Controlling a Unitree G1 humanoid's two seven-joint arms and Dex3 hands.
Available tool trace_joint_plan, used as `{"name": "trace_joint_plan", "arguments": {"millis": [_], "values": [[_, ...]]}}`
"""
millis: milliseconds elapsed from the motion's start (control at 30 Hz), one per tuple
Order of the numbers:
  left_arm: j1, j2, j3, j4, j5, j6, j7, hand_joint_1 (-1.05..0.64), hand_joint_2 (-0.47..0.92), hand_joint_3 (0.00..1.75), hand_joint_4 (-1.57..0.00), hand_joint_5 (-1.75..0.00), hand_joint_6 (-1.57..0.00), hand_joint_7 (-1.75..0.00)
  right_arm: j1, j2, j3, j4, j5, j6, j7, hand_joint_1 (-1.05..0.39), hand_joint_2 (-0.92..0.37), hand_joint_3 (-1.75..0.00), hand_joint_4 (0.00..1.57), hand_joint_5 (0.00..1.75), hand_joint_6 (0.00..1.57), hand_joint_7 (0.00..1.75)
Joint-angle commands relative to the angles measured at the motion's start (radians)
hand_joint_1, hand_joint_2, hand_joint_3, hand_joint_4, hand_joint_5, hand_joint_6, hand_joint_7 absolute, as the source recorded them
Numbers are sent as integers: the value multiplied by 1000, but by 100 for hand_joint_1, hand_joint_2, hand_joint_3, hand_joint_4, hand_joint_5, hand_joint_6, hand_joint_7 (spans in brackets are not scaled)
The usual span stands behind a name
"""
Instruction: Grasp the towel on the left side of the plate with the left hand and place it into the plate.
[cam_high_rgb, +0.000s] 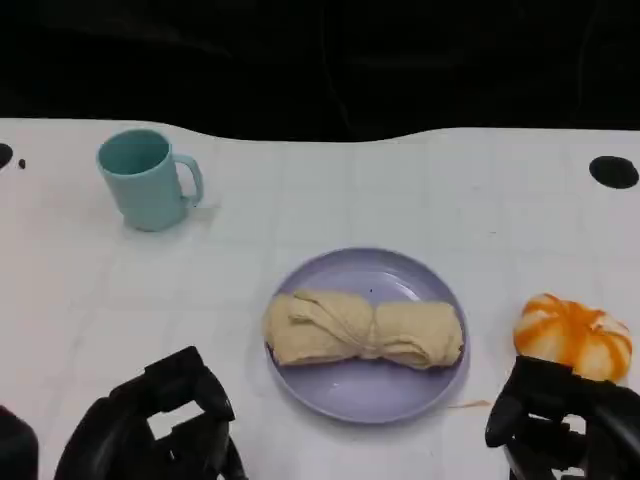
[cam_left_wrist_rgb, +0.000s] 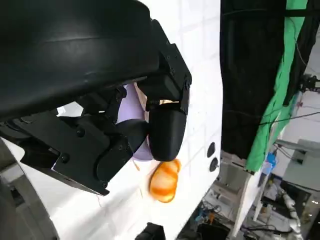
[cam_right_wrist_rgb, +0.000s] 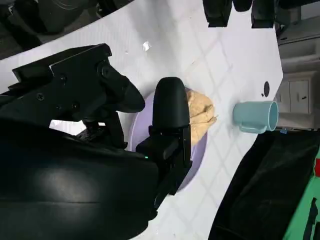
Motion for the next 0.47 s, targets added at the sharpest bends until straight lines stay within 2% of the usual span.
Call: {"name": "trace_joint_plan", "arguments": {"millis": [33, 467], "values": [[6, -5, 15, 6, -27, -4, 9, -10, 54, 124, -82, -175, -70, -165, 0, -2, -4, -17, 6, 25, -10, 4, -69, -104, 69, 175, 56, 159], [27, 16, 4, -15, -29, -15, -2, -10, 52, 125, -82, -175, -69, -168, 12, -9, 6, -29, -8, 13, -10, 2, -66, -107, 70, 175, 57, 158]]}}
